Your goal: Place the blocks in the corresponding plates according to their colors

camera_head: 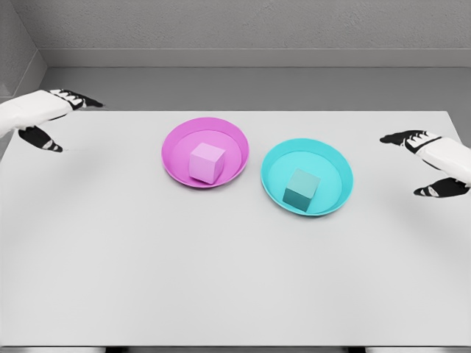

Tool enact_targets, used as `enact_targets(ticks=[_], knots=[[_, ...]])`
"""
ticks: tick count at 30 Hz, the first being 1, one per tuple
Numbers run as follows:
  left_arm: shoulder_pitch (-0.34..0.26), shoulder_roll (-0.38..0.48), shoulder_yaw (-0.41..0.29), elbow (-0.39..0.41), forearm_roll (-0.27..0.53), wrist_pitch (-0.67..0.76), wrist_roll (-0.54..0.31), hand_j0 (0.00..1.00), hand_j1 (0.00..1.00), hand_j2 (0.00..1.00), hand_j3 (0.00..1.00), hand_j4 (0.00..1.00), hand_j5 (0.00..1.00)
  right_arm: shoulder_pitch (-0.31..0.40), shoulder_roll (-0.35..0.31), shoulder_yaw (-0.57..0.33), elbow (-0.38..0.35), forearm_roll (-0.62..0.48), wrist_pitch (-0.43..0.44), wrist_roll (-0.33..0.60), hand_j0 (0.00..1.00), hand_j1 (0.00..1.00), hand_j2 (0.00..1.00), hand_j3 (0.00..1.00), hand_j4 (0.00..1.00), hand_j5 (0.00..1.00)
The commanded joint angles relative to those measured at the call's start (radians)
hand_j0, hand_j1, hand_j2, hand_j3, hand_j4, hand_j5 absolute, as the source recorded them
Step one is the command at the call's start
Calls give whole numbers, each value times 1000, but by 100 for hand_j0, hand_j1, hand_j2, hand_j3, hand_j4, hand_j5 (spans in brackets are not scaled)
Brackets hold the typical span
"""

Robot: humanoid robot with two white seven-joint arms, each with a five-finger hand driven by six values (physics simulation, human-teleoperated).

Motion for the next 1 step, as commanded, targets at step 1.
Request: enact_targets(ticks=[1], knots=[[0, 28, 4, 0, 9, 2, 1, 100, 100, 100, 100, 100, 100, 0, -1, 0, 0, -7, 2, 0, 100, 100, 100, 100, 100, 100]])
